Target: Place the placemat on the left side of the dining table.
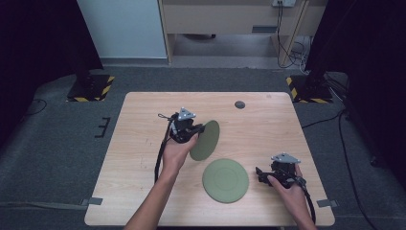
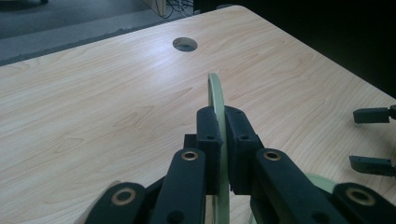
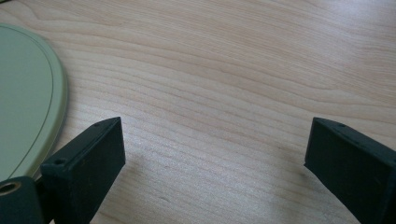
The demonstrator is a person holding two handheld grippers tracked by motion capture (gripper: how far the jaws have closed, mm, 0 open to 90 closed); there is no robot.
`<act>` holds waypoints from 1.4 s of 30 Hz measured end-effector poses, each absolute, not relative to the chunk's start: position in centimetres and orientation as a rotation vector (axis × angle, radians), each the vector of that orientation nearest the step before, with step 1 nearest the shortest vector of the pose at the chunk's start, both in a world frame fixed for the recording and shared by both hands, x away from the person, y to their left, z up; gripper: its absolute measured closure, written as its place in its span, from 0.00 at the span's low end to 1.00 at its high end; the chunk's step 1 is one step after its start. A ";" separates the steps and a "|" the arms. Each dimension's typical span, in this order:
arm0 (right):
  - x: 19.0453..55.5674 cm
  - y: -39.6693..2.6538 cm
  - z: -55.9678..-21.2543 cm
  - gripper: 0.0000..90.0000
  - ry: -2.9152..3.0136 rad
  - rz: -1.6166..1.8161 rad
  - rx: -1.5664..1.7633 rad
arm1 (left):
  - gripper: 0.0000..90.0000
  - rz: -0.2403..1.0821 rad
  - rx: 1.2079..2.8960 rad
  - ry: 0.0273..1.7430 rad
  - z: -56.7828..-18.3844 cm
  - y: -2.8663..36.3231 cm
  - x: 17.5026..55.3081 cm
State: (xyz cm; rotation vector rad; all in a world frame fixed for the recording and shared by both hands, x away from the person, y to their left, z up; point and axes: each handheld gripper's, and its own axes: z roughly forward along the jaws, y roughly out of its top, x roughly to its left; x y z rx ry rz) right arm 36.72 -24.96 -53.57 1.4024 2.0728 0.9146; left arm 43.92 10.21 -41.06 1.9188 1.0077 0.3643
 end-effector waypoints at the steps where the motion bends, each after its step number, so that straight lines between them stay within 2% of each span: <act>1: 36.7 -25.0 -53.6 0.06 2.074 0.913 1.404 | 0.95 0.365 1.915 1.010 -41.0 10.3 43.9; 19: 36.7 -25.1 -53.6 0.06 2.076 0.907 1.407 | 0.95 0.396 1.889 1.040 -40.5 12.5 43.9; 42: 36.8 -25.2 -53.6 0.06 2.074 0.899 1.410 | 0.95 0.488 1.837 1.127 -39.8 18.6 43.2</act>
